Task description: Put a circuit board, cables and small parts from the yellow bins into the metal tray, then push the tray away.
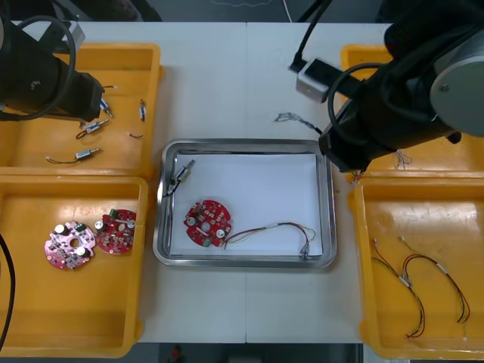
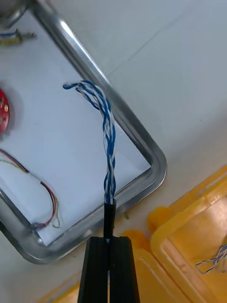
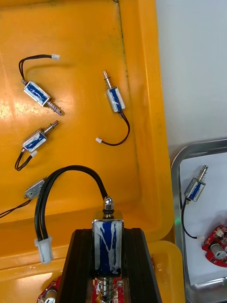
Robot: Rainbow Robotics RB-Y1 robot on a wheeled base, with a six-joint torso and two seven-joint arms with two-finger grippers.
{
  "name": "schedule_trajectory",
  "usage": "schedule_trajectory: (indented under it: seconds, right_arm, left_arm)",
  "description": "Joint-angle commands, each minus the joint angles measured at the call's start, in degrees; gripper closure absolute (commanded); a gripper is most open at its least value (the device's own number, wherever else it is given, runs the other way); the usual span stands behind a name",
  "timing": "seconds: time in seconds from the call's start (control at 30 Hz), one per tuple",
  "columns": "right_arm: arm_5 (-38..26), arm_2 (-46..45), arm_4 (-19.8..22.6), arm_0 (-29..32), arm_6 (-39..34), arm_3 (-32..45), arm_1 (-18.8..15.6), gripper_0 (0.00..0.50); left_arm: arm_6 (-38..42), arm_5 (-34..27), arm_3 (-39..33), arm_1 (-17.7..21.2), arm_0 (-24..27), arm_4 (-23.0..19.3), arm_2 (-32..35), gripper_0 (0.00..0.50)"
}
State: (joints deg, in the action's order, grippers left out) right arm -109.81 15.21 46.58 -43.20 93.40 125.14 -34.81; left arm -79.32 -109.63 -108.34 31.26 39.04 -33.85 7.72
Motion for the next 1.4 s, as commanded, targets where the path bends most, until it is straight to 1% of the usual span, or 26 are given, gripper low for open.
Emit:
schedule_trajectory:
  seconds: [0.03,0.1,0.2,0.27,0.33,0.5,0.7,0.73,0.87,0.93,1.03,1.2,1.27,1.3,1.33,1.4]
  right_arm:
    - [2.05,6.06,-4.57,0.13,7.33,1.68,-0.7,0.5]
    - [4.08,8.87,-7.65,0.04,11.54,1.68,0.01,0.5]
    - [6.8,12.74,-11.07,-0.05,15.68,0.45,0.89,0.5]
    - [9.0,14.58,-11.95,-0.22,17.78,-1.13,1.41,0.5]
    - [11.55,15.9,-12.13,-0.4,20.25,-3.06,1.77,0.5]
    - [19.28,19.5,-12.31,-0.57,29.12,-9.04,2.12,0.5]
    - [24.55,21.88,-12.83,-0.57,35.1,-15.19,3.0,0.5]
    - [24.99,22.05,-12.92,-0.48,35.54,-15.72,3.17,0.5]
    - [30.36,24.51,-13.98,-0.48,36.42,-19.5,3.26,0.5]
    - [33.17,26.27,-15.91,-0.57,36.51,-21.17,3.26,0.5]
    - [34.4,27.33,-17.05,-0.57,36.51,-22.57,3.52,0.5]
    - [33.78,27.5,-16.35,-0.57,36.94,-23.28,3.61,0.494]
    - [33.7,27.77,-16.35,-0.57,37.12,-23.54,3.61,0.425]
    - [33.7,27.94,-16.35,-0.57,36.94,-23.63,3.52,0.31]
    - [33.61,27.94,-16.35,-0.57,37.03,-23.54,3.52,0.142]
    - [33.7,27.85,-16.35,-0.57,36.94,-23.54,3.44,0.0]
  left_arm:
    - [2.94,-0.37,-2.13,0.47,-0.29,-0.16,1.68,0.499]
    - [3.03,-0.37,-2.13,0.47,-0.29,-0.25,1.68,0.499]
    - [3.03,-0.37,-2.13,0.47,-0.29,-0.25,1.68,0.499]
    - [2.94,-0.37,-2.13,0.47,-0.29,-0.25,1.68,0.499]
    - [2.94,-0.37,-2.13,0.38,-0.29,-0.25,1.68,0.499]
    - [3.03,-0.37,-2.13,0.38,-0.29,-0.07,1.68,0.5]
    - [2.94,-0.37,-2.05,0.3,-0.37,-0.07,1.68,0.499]
    - [2.94,-0.37,-2.13,0.38,-0.37,0.01,1.68,0.499]
    - [2.94,-0.37,-2.13,0.3,-0.29,-0.16,1.68,0.498]
    - [2.94,-0.37,-2.13,0.38,-0.37,-0.16,1.77,0.5]
    - [2.94,-0.37,-2.13,0.3,-0.37,-0.07,1.68,0.5]
    - [2.94,-0.37,-2.13,0.3,-0.37,-0.25,1.77,0.5]
    - [2.94,-0.37,-2.13,0.3,-0.29,-0.25,1.77,0.499]
    - [2.94,-0.37,-2.13,0.3,-0.37,-0.25,1.86,0.497]
    - [2.86,-0.37,-2.13,0.3,-0.37,-0.25,1.86,0.499]
    - [2.86,-0.37,-2.13,0.38,-0.37,-0.34,1.86,0.498]
